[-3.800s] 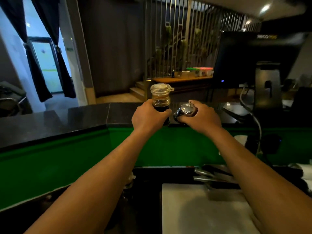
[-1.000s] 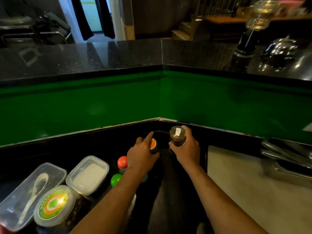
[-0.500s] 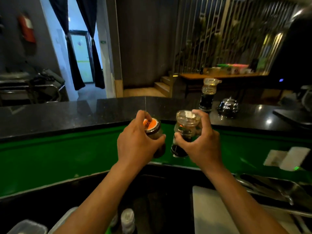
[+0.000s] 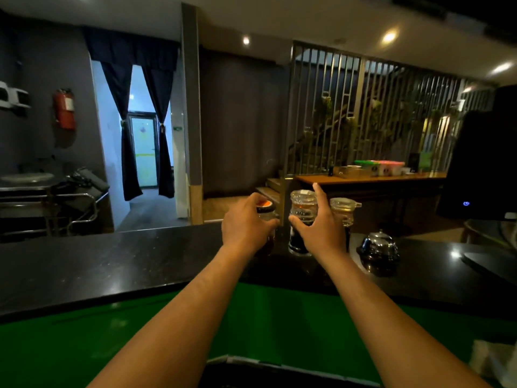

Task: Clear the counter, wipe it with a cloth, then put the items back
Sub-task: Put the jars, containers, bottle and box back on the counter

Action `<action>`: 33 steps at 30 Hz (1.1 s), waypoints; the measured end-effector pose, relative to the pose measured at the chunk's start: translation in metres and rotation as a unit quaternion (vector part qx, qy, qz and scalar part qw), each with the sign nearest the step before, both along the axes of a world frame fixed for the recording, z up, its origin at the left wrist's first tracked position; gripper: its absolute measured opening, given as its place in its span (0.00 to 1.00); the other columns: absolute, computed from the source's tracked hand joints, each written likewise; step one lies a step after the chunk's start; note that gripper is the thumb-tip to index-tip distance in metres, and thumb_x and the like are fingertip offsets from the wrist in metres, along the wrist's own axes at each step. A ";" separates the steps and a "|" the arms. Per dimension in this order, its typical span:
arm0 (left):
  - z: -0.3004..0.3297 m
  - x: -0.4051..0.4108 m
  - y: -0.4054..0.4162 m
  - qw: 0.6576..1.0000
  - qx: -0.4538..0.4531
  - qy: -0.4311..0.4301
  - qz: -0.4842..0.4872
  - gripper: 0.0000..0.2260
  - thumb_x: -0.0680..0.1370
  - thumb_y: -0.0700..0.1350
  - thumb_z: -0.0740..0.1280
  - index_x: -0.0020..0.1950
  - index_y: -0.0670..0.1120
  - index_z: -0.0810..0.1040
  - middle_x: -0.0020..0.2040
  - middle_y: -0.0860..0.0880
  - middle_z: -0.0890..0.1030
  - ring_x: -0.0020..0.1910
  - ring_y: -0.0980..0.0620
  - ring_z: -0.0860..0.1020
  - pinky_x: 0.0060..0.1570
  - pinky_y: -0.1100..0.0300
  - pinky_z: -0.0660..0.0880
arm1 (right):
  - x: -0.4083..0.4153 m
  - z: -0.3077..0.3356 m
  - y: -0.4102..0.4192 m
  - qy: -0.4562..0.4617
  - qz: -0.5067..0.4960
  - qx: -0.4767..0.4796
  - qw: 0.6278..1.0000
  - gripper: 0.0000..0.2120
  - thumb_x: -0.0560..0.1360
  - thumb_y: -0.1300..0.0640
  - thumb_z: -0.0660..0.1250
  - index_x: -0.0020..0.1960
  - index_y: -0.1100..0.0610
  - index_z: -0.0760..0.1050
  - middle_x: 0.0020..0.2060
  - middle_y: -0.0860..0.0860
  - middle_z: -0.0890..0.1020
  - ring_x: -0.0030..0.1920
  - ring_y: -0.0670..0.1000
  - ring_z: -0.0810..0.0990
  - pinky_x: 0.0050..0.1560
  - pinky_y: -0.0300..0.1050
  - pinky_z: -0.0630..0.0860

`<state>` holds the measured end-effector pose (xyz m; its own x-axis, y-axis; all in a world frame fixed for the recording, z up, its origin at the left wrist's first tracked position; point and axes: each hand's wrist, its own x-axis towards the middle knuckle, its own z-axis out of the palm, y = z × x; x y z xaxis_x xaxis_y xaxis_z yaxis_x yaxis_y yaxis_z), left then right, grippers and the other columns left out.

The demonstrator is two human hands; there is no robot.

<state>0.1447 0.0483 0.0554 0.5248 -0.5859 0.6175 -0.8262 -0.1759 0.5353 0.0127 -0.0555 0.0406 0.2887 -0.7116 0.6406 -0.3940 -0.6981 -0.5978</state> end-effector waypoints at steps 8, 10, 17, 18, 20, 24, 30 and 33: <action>-0.020 0.025 -0.056 0.999 0.011 0.013 0.027 0.22 0.72 0.54 0.77 0.64 0.56 0.76 0.59 0.55 0.80 0.59 0.53 0.78 0.57 0.52 0.78 | 0.032 -0.021 -0.041 0.017 -0.033 0.030 0.999 0.43 0.75 0.46 0.71 0.79 0.43 0.48 0.70 0.54 0.73 0.67 0.58 0.72 0.57 0.53 0.76; -0.023 0.029 -0.061 0.999 0.012 0.004 0.035 0.22 0.72 0.55 0.76 0.64 0.56 0.76 0.60 0.55 0.80 0.59 0.53 0.78 0.57 0.52 0.78 | 0.036 -0.026 -0.044 0.015 -0.046 0.012 0.999 0.44 0.74 0.45 0.72 0.80 0.43 0.47 0.67 0.54 0.76 0.65 0.57 0.75 0.54 0.51 0.77; -0.033 0.035 -0.063 0.997 0.072 -0.010 0.022 0.31 0.72 0.53 0.77 0.70 0.57 0.67 0.63 0.51 0.79 0.61 0.48 0.78 0.58 0.49 0.77 | 0.039 -0.039 -0.039 0.020 -0.070 -0.004 0.997 0.54 0.72 0.49 0.75 0.79 0.42 0.35 0.65 0.56 0.77 0.60 0.56 0.79 0.51 0.50 0.79; -0.033 0.035 -0.062 0.997 0.074 -0.011 0.021 0.31 0.72 0.52 0.77 0.71 0.57 0.66 0.64 0.50 0.78 0.61 0.48 0.77 0.58 0.49 0.77 | 0.039 -0.039 -0.038 0.024 -0.068 -0.004 0.997 0.55 0.72 0.49 0.75 0.78 0.41 0.34 0.66 0.57 0.76 0.60 0.57 0.79 0.51 0.50 0.79; -0.031 0.031 -0.057 0.997 0.075 -0.003 0.025 0.37 0.72 0.53 0.77 0.75 0.56 0.62 0.66 0.49 0.77 0.64 0.47 0.76 0.60 0.49 0.76 | 0.036 -0.038 -0.034 0.030 -0.064 0.000 0.998 0.56 0.71 0.48 0.75 0.78 0.41 0.32 0.70 0.57 0.73 0.62 0.57 0.78 0.51 0.51 0.79; -0.029 0.015 -0.030 0.998 0.049 0.019 0.039 0.44 0.71 0.58 0.76 0.80 0.55 0.54 0.73 0.49 0.72 0.68 0.47 0.74 0.61 0.48 0.76 | 0.022 -0.037 -0.009 0.039 -0.081 -0.034 0.995 0.55 0.72 0.45 0.74 0.79 0.45 0.35 0.76 0.54 0.65 0.68 0.57 0.73 0.52 0.52 0.79; -0.080 -0.026 0.090 0.995 -0.017 -0.071 0.072 0.20 0.75 0.58 0.71 0.66 0.58 0.74 0.63 0.56 0.77 0.54 0.55 0.80 0.45 0.56 0.80 | -0.009 -0.086 0.087 0.000 -0.029 -0.154 0.988 0.33 0.73 0.51 0.72 0.75 0.51 0.65 0.68 0.51 0.73 0.64 0.56 0.74 0.49 0.46 0.76; -0.138 -0.043 0.165 0.992 0.004 -0.070 0.100 0.17 0.75 0.57 0.71 0.62 0.57 0.79 0.59 0.57 0.80 0.52 0.54 0.81 0.42 0.59 0.78 | -0.020 -0.136 0.143 0.029 0.021 -0.121 0.992 0.31 0.73 0.51 0.72 0.74 0.51 0.68 0.67 0.50 0.74 0.63 0.55 0.74 0.51 0.46 0.76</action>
<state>0.1015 0.2135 -0.0826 0.5405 -0.4838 0.6883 -0.8404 -0.3481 0.4153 -0.0072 0.0872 -0.0957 0.3566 -0.5258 0.7722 -0.3907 -0.8348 -0.3880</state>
